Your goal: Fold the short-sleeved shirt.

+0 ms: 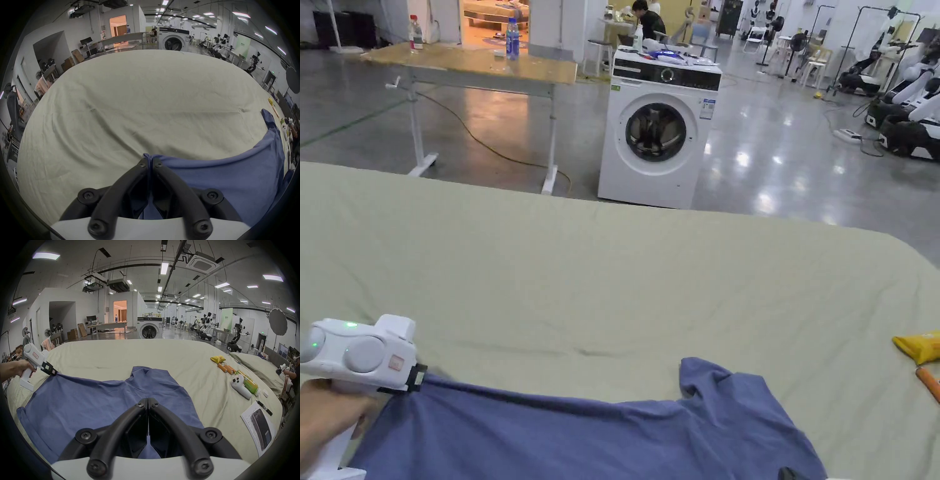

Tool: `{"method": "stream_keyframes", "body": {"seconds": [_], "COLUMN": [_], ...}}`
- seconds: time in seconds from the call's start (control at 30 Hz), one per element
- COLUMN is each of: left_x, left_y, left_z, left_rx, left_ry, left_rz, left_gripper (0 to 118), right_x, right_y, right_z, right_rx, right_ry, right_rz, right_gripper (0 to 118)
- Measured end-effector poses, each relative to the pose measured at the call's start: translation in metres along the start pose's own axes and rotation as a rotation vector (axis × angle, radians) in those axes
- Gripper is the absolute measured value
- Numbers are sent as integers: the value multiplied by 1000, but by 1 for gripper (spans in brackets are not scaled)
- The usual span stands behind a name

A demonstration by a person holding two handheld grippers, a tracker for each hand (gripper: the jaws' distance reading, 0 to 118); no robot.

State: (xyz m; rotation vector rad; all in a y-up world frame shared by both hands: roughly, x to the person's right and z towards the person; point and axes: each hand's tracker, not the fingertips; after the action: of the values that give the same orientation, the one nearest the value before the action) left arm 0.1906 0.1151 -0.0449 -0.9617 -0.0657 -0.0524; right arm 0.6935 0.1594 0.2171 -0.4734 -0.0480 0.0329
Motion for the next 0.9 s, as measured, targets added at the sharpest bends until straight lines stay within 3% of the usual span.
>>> {"method": "stream_keyframes", "body": {"seconds": [0.2,0.3,0.37,0.43,0.5,0.57,0.67,0.73,0.8,0.87,0.9], "left_x": [-1,8,10,11,12,13,11,9,6,7,6], "left_y": [-9,-17,-20,-25,-29,-34,-38,-43,-43,-45,-45], "left_z": [34,64,80,95,106,115,125,132,134,139,138], "left_rx": [108,166,191,227,238,256,267,270,272,276,281], "left_ry": [-44,-47,-48,-56,-57,-58,-53,-53,-52,-47,-48], "left_rz": [18,-1,5,22,19,27,40,54,61,56,54], "left_gripper": [0,0,0,0,0,0,0,0,0,0,0], "right_x": [45,72,83,90,94,96,102,105,105,99,97], "right_y": [43,67,75,79,77,72,61,52,50,52,53], "right_z": [-46,-90,-121,-151,-175,-196,-219,-228,-227,-224,-224], "right_rx": [-85,-208,-274,-353,-412,-475,-539,-588,-556,-526,-507], "right_ry": [-26,-9,-4,2,10,37,83,20,32,16,15], "right_rz": [-25,-52,-68,-34,-24,-28,-72,-68,-68,-50,-29], "right_gripper": [0,0,17,44,48,62,62,62,56,40,20]}}
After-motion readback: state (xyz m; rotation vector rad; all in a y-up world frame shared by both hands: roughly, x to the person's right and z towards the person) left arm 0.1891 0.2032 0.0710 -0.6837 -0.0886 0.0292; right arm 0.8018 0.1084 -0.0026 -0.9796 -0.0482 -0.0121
